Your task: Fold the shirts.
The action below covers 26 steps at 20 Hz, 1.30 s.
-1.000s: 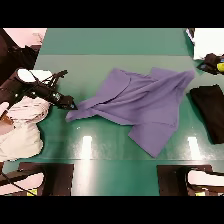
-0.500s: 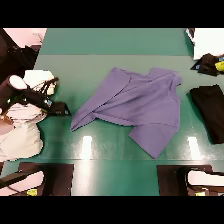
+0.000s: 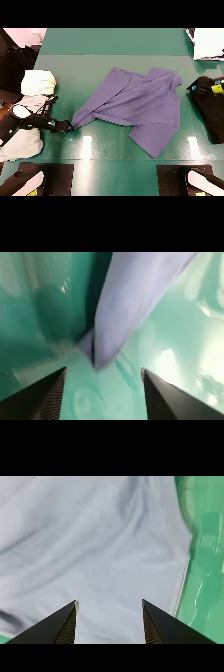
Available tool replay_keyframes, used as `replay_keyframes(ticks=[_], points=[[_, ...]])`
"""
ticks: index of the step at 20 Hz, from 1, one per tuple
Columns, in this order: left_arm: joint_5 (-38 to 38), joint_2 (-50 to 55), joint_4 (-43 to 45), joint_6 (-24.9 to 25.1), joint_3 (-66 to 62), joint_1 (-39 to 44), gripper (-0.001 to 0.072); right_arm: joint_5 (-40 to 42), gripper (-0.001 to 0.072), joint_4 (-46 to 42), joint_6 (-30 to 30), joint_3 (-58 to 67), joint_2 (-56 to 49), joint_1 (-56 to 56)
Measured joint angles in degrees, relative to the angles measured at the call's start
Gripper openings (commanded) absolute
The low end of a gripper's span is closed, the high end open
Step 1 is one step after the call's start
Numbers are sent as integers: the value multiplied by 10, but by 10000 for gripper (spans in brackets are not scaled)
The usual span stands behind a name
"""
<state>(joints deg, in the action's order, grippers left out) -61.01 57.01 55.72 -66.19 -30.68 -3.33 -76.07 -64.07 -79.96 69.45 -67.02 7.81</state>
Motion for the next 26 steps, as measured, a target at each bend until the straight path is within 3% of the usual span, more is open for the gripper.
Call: replay_keyframes(ticks=[6,7,10,11,16,20,26], points=[[63,-7,-3,1,12,48,540,9,448,0,1,-77,62,0],[65,-7,-2,1,12,54,503,9,448,0,1,-83,70,0],[69,-8,7,-6,13,65,122,9,448,0,1,-94,87,0],[69,-8,7,-8,13,68,38,9,448,0,1,-96,92,0],[37,-8,9,-28,-14,71,38,-37,449,0,-4,-124,101,8],[-18,-8,6,-36,-81,72,38,-56,450,-2,-7,-221,102,43],[-49,-8,-16,-38,-130,72,39,24,446,5,-5,-349,96,107]])
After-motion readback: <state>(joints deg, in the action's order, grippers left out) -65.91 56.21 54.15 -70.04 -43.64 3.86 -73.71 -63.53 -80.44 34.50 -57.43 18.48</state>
